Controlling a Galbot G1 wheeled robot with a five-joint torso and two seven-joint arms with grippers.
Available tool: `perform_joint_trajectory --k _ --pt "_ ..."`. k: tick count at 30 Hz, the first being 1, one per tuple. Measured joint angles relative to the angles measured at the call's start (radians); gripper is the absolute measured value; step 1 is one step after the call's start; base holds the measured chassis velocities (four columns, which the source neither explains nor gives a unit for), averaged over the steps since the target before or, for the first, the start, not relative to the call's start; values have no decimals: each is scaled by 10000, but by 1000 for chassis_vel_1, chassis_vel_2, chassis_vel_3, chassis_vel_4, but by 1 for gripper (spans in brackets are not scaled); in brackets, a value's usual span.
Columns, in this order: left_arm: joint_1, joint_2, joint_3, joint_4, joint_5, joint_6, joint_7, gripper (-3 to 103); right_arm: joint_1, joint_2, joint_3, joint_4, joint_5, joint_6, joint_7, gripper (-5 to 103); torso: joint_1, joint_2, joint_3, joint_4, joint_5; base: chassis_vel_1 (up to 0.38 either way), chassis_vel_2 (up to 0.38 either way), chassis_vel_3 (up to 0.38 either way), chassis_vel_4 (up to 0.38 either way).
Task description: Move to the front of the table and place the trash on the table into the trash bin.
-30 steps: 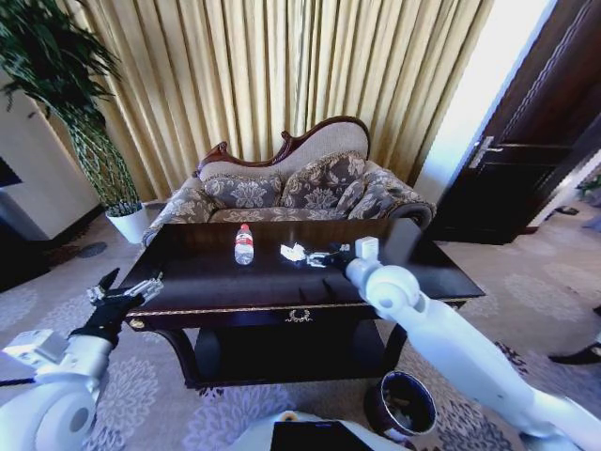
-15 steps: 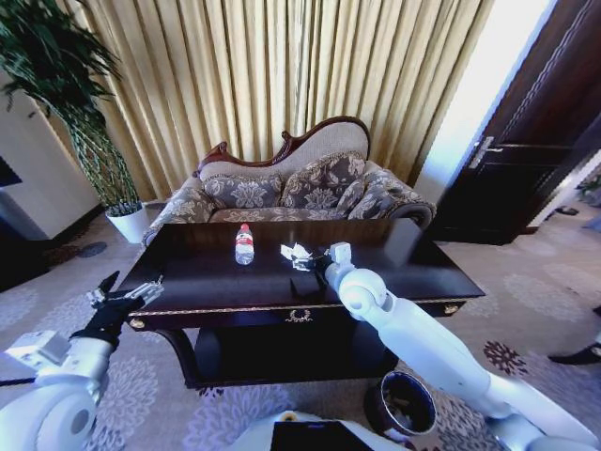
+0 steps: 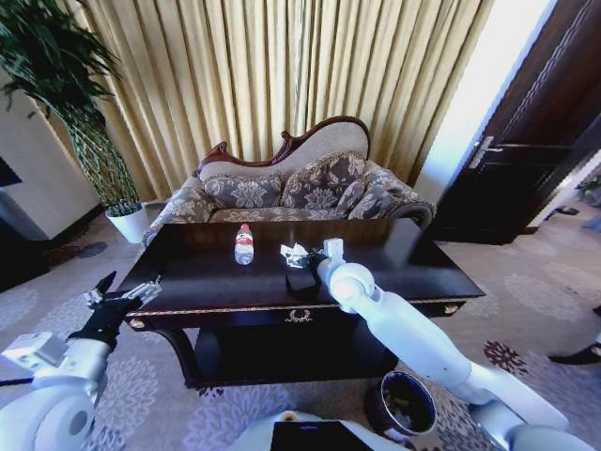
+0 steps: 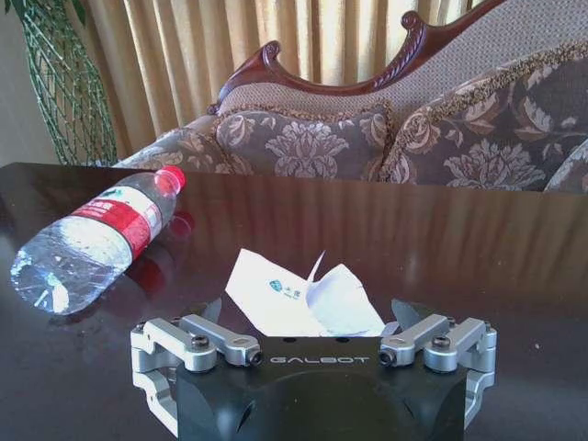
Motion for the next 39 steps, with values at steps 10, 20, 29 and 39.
perform_joint_trajectory --k 10,20,29,39 --pt "-45 -23 4 0 -12 -7 12 100 21 249 -78 -443 -98 27 1 100 0 1 0 0 0 0 0 0 0" --pt "-95 -57 6 0 -26 -19 20 100 42 215 -92 -590 -146 99 -14 73 0 1 0 0 1 0 0 0 0" --pt "-104 -84 -2 0 -37 -35 27 100 35 160 -118 -579 -231 142 -24 40 0 0 0 0 1 0 0 0 0" --pt "-64 -148 -51 0 -37 -200 43 100 -35 12 -117 -529 -301 178 -35 1 0 0 0 0 2 0 0 0 0"
